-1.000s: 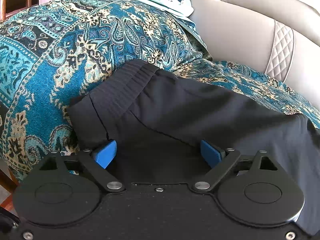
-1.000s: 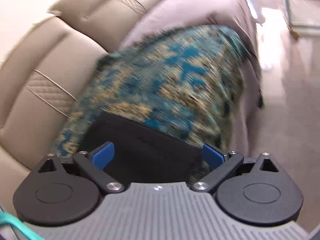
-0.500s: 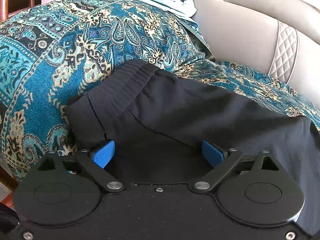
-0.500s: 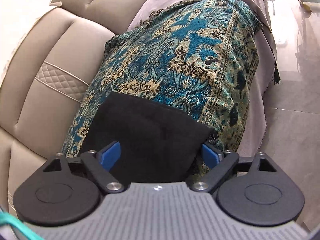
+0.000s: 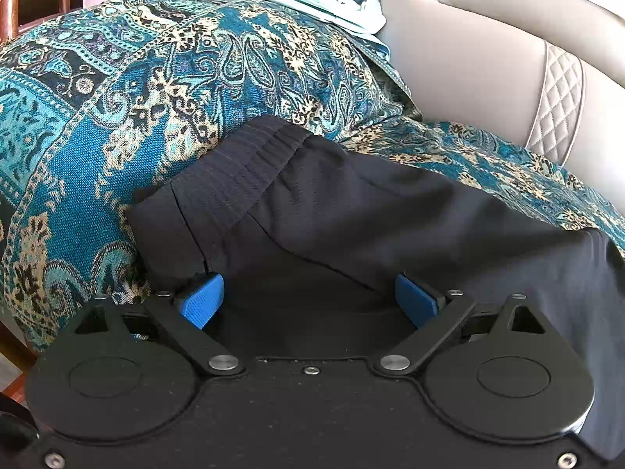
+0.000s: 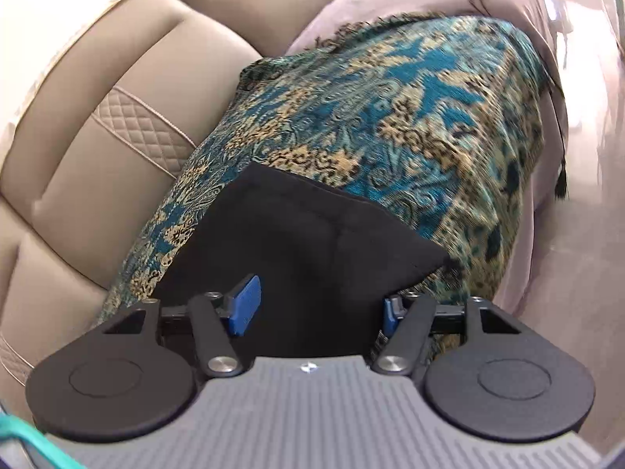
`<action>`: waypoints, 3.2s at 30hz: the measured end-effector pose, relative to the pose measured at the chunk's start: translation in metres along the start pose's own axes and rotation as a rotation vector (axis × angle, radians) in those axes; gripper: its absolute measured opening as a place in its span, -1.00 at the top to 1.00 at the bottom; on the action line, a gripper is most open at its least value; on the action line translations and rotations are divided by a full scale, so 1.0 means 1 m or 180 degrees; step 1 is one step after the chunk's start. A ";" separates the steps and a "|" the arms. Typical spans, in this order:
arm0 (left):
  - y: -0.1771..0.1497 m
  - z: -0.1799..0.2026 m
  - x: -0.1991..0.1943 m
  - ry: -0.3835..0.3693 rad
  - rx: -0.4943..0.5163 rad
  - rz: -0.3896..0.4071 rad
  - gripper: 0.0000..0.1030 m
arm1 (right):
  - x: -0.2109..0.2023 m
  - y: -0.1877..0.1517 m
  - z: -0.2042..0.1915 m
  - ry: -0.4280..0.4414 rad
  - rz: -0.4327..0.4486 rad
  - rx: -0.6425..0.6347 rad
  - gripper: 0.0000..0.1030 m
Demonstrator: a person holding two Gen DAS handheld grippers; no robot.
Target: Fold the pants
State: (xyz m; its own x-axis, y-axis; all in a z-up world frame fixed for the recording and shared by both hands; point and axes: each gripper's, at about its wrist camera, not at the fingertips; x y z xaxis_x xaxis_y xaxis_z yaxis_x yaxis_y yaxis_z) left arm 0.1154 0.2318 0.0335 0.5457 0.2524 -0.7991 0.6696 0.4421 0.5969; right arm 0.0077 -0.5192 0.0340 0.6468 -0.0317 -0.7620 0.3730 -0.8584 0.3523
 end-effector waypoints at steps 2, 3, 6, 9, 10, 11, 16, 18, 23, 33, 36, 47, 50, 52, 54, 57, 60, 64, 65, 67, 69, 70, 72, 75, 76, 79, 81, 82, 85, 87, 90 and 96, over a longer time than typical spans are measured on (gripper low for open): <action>0.000 0.000 0.000 0.0002 0.0001 0.0002 -0.85 | 0.003 -0.001 -0.005 -0.0069 0.0022 -0.0093 0.01; 0.000 0.000 0.000 0.0003 0.0000 0.0006 -0.85 | 0.004 -0.001 -0.008 -0.0094 0.0029 -0.0129 0.03; 0.000 0.000 0.000 0.0002 -0.0003 0.0015 -0.85 | 0.007 0.000 -0.013 -0.0151 0.0043 -0.0193 0.15; -0.001 0.001 -0.001 0.0006 -0.0010 0.0021 -0.85 | 0.011 0.002 -0.017 -0.0221 0.0069 -0.0157 0.54; -0.001 0.001 -0.001 0.0006 -0.0009 0.0020 -0.85 | 0.012 0.002 -0.019 -0.0263 0.0080 -0.0110 0.69; -0.001 0.001 -0.001 0.0006 -0.0010 0.0019 -0.85 | 0.013 0.003 -0.019 -0.0256 0.0088 -0.0067 0.75; -0.002 0.002 -0.002 0.0026 -0.0037 0.0025 -0.84 | 0.016 -0.005 -0.040 0.0040 0.0092 -0.0006 0.76; -0.002 0.003 -0.002 0.0032 -0.0043 0.0031 -0.85 | 0.021 -0.011 -0.055 0.0138 0.0058 -0.0066 0.76; -0.002 0.003 -0.002 0.0040 -0.0061 0.0038 -0.84 | 0.036 -0.037 -0.113 0.0519 -0.0120 -0.0484 0.77; -0.004 0.004 -0.003 0.0047 -0.0068 0.0059 -0.85 | 0.068 -0.191 -0.244 0.1039 -0.0930 -0.2314 0.77; -0.006 0.005 -0.005 0.0049 -0.0074 0.0070 -0.85 | 0.061 -0.233 -0.260 0.1174 -0.1025 -0.2760 0.76; -0.014 0.010 -0.011 0.0078 -0.0068 0.0136 -0.84 | 0.026 -0.325 -0.273 0.1463 -0.0899 -0.3963 0.67; -0.017 0.013 -0.015 0.0105 -0.0075 0.0189 -0.84 | 0.019 -0.333 -0.270 0.1528 -0.0876 -0.4120 0.59; -0.019 0.015 -0.019 0.0097 -0.0064 0.0241 -0.84 | 0.017 -0.334 -0.268 0.1558 -0.0873 -0.4191 0.57; -0.022 0.017 -0.026 0.0079 -0.0025 0.0340 -0.84 | 0.016 -0.334 -0.269 0.1592 -0.0891 -0.4210 0.56; -0.028 0.023 -0.040 0.0025 0.0092 0.0491 -0.84 | 0.017 -0.339 -0.272 0.1638 -0.0927 -0.4235 0.50; -0.032 0.034 -0.054 -0.0051 0.0269 0.0579 -0.84 | 0.014 -0.343 -0.273 0.1757 -0.0989 -0.4303 0.09; -0.041 0.052 -0.072 -0.0230 0.0500 0.0593 -0.84 | 0.007 -0.348 -0.272 0.2010 -0.1147 -0.4375 -0.36; -0.043 0.057 -0.076 -0.0294 0.0553 0.0572 -0.84 | 0.005 -0.350 -0.272 0.2032 -0.1137 -0.4415 -0.39; -0.045 0.067 -0.087 -0.0479 0.0658 0.0538 -0.72 | 0.000 -0.353 -0.269 0.2038 -0.1070 -0.4508 -0.41; -0.046 0.077 -0.099 -0.0717 0.0784 0.0525 -0.48 | -0.005 -0.351 -0.265 0.2019 -0.0974 -0.4545 -0.42; -0.047 0.084 -0.104 -0.0828 0.0852 0.0510 -0.39 | -0.008 -0.348 -0.261 0.1998 -0.0900 -0.4537 -0.44; -0.046 0.097 -0.113 -0.1061 0.1001 0.0461 -0.29 | -0.013 -0.339 -0.254 0.1929 -0.0743 -0.4463 -0.46; -0.049 0.120 -0.124 -0.1371 0.1201 0.0351 -0.22 | -0.019 -0.318 -0.238 0.1709 -0.0473 -0.4203 -0.46; -0.051 0.127 -0.127 -0.1459 0.1255 0.0309 -0.21 | -0.021 -0.310 -0.231 0.1623 -0.0371 -0.4096 -0.48; -0.059 0.148 -0.130 -0.1689 0.1436 0.0207 -0.21 | -0.029 -0.286 -0.208 0.1428 -0.0096 -0.3786 -0.54; -0.070 0.162 -0.128 -0.1754 0.1548 0.0135 -0.21 | -0.034 -0.274 -0.193 0.1275 0.0092 -0.3628 -0.56; -0.078 0.169 -0.126 -0.1753 0.1594 0.0093 -0.21 | -0.036 -0.268 -0.186 0.1151 0.0185 -0.3548 -0.56; -0.095 0.184 -0.113 -0.1696 0.1652 -0.0126 -0.11 | -0.032 -0.253 -0.166 0.0673 0.0382 -0.3324 -0.56; -0.105 0.190 -0.104 -0.1656 0.1628 -0.0276 -0.09 | -0.031 -0.246 -0.154 0.0429 0.0469 -0.3221 -0.56; -0.118 0.193 -0.094 -0.1542 0.1564 -0.0334 -0.09 | -0.032 -0.239 -0.138 0.0258 0.0507 -0.3119 -0.56; -0.130 0.203 -0.092 -0.1430 0.1589 -0.0186 0.26 | -0.029 -0.249 -0.124 0.0172 0.0390 -0.3266 -0.55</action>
State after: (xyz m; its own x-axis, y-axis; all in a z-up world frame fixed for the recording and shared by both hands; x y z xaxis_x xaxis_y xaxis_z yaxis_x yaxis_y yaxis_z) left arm 0.0804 -0.0242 0.0442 0.5858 -0.1901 -0.7878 0.7981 -0.0340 0.6016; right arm -0.0211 -0.2412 0.0358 0.7381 -0.0447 -0.6732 0.6738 -0.0007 0.7389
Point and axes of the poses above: each gripper's, at about its wrist camera, not at the fingertips, and x roughly the way its jaws point, z to its right, y to its top, and after that the axes turned 11 degrees about -z, right-handed
